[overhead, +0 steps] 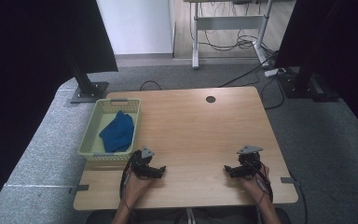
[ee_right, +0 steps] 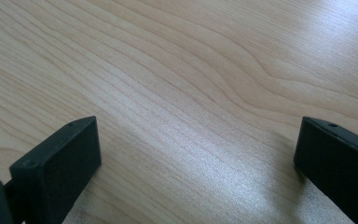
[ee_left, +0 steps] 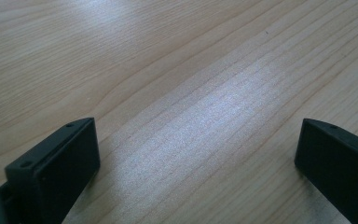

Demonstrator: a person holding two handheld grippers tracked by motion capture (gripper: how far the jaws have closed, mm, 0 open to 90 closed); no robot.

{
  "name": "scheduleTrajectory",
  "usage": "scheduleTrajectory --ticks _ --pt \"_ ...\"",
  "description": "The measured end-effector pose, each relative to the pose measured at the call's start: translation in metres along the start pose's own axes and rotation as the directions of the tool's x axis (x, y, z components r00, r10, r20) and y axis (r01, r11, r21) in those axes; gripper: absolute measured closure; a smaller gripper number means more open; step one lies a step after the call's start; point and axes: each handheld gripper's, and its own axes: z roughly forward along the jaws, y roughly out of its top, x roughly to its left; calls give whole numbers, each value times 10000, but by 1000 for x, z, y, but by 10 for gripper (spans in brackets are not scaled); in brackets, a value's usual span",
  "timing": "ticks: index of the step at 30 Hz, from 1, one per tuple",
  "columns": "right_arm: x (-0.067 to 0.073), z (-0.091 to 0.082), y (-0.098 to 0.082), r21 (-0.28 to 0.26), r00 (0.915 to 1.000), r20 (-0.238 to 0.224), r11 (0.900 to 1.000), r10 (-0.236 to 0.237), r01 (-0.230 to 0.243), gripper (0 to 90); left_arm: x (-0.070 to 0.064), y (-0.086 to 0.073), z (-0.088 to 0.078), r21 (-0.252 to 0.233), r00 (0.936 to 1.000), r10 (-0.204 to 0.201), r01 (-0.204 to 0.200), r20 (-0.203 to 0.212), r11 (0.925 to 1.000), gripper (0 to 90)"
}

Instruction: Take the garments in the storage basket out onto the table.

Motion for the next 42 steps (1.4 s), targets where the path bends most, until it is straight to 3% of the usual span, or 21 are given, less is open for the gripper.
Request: scheduleTrajectory --ticks 30,35,42 --pt "0 0 0 2 10000 -10 10000 -5 5 1 -5 1 0 -121 9993 157 -153 344 9998 31" --pt "0 0 0 2 10000 -11 10000 -1 1 1 -9 6 -2 -123 9985 295 -289 458 9995 43" --pt "0 0 0 4 10000 -10 10000 -9 9 1 -7 15 -8 -193 9973 196 -182 707 9996 44"
